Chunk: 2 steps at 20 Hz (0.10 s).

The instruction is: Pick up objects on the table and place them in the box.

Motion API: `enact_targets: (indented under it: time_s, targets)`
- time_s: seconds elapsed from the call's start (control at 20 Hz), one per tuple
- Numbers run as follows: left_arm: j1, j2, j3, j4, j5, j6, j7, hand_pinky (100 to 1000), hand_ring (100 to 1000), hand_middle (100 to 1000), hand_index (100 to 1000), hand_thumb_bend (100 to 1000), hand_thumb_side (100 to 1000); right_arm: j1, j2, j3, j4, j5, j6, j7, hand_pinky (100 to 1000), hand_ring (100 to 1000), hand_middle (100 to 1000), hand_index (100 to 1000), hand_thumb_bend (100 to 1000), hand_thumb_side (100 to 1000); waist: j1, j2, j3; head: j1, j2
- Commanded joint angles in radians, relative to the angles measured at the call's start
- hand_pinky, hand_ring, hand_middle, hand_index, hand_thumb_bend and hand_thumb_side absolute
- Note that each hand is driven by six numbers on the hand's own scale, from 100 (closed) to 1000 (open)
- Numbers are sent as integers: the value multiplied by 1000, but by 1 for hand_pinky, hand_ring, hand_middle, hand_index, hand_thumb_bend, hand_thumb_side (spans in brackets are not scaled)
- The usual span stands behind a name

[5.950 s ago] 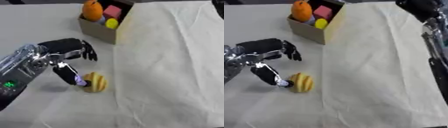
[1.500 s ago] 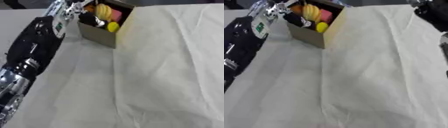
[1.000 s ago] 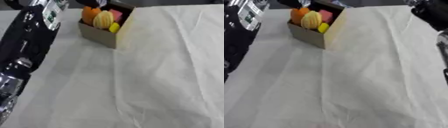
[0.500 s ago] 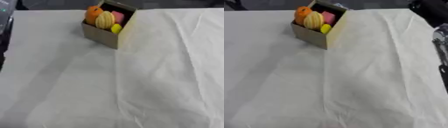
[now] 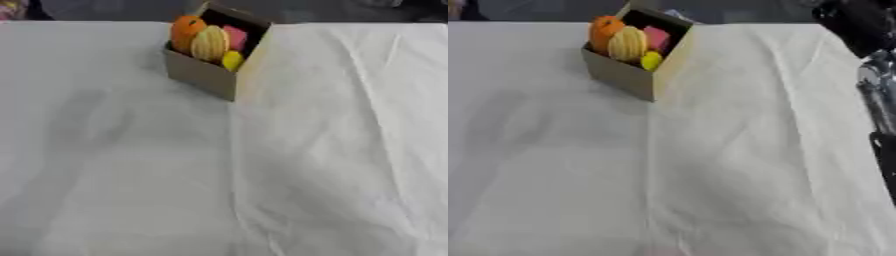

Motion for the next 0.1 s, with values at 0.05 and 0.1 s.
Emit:
enact_targets:
  time_s: [0.05, 0.1]
  targets:
    - [51, -11, 42, -21, 90, -64, 54, 721, 647, 642, 767, 305, 559, -5, -7, -16, -17, 1, -3, -13, 928, 699, 669, 839, 100, 565, 0, -11, 0, -1, -20]
    - [72, -22, 48, -21, 109, -84, 60, 723, 650, 648, 776, 299, 561, -2, -4, -16, -17, -1, -3, -14, 928, 700, 693, 852, 100, 567, -1, -9, -1, 0, -23]
